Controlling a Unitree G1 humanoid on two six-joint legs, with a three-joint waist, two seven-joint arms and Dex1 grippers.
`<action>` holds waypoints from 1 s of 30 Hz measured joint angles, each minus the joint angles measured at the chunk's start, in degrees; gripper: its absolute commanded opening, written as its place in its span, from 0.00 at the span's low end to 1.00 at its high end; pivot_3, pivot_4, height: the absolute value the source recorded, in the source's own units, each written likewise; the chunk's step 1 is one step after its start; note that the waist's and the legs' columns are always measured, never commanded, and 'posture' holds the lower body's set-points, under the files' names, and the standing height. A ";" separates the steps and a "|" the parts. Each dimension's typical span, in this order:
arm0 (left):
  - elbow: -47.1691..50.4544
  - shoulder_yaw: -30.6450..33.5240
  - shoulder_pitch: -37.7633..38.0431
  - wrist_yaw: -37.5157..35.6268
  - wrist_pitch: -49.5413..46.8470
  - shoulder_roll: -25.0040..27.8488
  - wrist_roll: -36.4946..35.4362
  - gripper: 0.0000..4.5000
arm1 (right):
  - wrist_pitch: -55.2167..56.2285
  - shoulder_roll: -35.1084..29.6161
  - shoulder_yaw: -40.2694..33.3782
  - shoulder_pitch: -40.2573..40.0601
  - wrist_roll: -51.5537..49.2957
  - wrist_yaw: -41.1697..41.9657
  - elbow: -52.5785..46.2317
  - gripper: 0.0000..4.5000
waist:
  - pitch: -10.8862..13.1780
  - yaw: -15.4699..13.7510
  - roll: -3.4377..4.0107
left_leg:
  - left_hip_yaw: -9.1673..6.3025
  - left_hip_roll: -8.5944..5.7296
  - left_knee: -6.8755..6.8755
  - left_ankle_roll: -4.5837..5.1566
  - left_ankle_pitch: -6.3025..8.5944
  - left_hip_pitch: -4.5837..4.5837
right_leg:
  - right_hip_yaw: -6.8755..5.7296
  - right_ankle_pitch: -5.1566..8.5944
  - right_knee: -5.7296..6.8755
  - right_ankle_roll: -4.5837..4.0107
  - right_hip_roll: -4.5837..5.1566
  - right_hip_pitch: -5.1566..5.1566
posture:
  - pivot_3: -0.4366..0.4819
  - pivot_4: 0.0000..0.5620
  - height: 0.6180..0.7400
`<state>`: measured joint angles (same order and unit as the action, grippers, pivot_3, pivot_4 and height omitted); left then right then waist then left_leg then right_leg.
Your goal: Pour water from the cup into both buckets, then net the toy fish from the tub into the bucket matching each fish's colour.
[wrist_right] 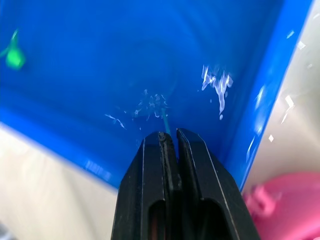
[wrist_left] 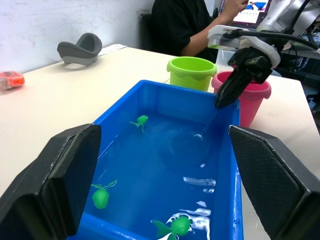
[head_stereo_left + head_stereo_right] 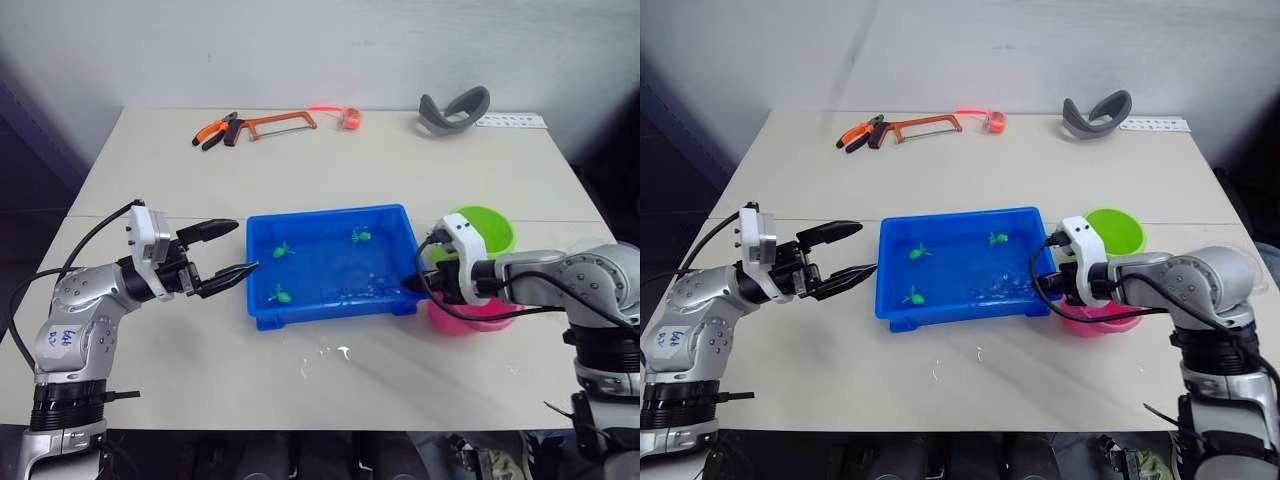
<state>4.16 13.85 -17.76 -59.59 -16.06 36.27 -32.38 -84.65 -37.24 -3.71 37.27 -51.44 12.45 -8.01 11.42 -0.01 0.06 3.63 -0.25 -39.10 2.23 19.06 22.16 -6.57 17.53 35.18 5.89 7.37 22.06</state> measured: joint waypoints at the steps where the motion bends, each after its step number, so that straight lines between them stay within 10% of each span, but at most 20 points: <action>1: 0.00 -0.37 -0.01 0.00 0.07 0.00 0.00 0.98 | 0.75 1.49 -0.83 0.03 1.22 -0.95 0.48 0.00 | 0.00 -0.01 0.00 | 0.05 -0.02 0.00 0.00 -0.02 0.04 | 0.03 0.00 0.09 0.00 0.00 0.10 | 0.48 0.27 1.00; 30: -0.23 -1.94 -1.89 1.30 -0.14 -2.35 -0.01 0.98 | 16.51 5.20 -0.31 -6.70 16.17 3.82 -6.67 0.00 | -0.01 0.04 -0.02 | 0.26 -0.07 0.01 0.02 -0.18 0.18 | 0.16 0.00 0.40 0.01 -0.12 0.44 | 0.48 0.27 1.00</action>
<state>3.93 11.91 -19.65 -58.29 -16.20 33.92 -32.38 -68.14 -32.04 -4.02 30.57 -35.27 16.27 -14.68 11.42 0.02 0.04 3.89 -0.32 -39.08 2.25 18.88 22.34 -6.41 17.54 35.58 5.90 7.25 22.50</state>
